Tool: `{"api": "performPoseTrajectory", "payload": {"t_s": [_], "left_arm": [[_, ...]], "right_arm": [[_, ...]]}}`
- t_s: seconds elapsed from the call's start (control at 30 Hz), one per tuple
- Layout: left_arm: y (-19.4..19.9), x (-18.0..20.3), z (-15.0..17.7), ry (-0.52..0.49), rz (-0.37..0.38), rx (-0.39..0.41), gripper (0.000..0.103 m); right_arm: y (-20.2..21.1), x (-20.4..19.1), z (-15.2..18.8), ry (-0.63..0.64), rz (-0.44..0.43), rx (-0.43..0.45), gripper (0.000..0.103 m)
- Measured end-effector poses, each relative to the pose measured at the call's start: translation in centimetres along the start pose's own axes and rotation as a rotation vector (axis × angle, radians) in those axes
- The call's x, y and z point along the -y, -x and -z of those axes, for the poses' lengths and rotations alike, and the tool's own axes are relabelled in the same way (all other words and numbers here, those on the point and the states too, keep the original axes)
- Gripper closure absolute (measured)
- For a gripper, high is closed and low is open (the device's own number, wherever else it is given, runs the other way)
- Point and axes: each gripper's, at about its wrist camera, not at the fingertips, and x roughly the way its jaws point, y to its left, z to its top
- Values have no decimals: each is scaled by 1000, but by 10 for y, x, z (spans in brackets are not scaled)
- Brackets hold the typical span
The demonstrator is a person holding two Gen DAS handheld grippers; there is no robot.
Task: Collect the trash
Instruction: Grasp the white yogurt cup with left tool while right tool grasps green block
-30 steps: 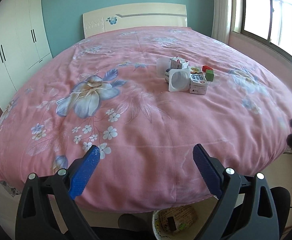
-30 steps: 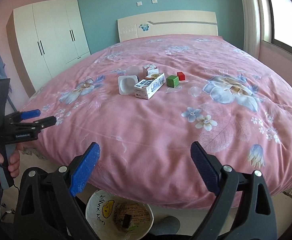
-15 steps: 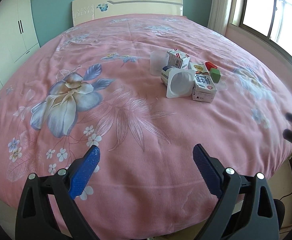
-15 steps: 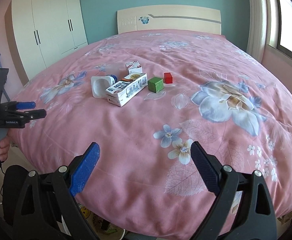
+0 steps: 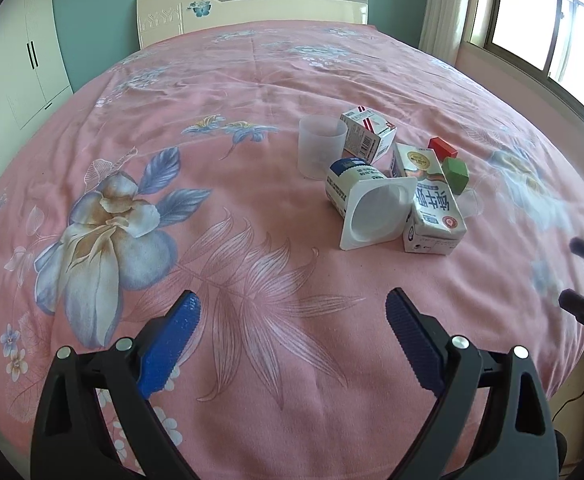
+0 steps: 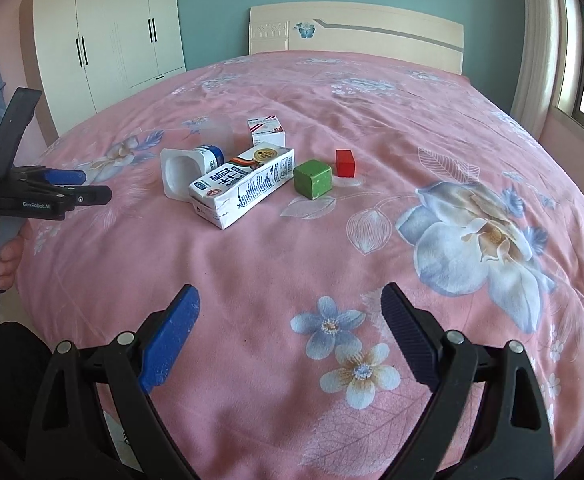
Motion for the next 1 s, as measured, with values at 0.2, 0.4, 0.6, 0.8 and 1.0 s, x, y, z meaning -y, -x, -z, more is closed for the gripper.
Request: {"api": "performPoseTrajectory", "payload": {"t_s": [0.2,0.4,0.6,0.8,1.0], "left_arm": [[-27,7,-19,-25,-3,-20,7],[-45,10,-32,-24,6,-35,7],[-61,8,-45,-14,6,-43,7],[-76,4,-53,1,22,-56,7],[-89,6,-56,-10,33,-65,8]], "right_arm": [[-28,11,-23,29,8,-24,13],[-54,28,-45,28,5,-44,13],[-78,33,-63,56,-4,-68,13],[-104,35,-78,76,-22,-92,13],[-137,36,-90,94,-27,-134,24]]}}
